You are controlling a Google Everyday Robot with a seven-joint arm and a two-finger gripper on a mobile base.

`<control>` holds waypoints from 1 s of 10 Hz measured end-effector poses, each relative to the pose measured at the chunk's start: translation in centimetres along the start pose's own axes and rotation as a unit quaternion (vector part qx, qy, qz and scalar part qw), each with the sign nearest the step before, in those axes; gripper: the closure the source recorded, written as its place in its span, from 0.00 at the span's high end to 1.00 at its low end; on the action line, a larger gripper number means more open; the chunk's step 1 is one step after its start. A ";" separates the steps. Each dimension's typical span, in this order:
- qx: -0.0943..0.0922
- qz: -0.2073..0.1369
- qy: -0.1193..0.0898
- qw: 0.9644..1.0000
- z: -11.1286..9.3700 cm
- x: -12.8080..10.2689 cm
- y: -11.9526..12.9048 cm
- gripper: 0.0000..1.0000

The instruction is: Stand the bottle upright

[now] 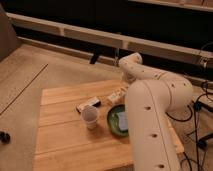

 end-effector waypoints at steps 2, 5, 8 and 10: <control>-0.003 -0.002 0.010 1.000 0.4 0.7 0.9 0.65; -0.003 -0.004 0.025 1.000 1.0 1.7 1.8 0.65; 0.000 -0.005 0.031 0.999 1.3 1.9 1.9 0.65; 0.004 -0.006 0.030 1.000 1.5 1.6 1.8 0.65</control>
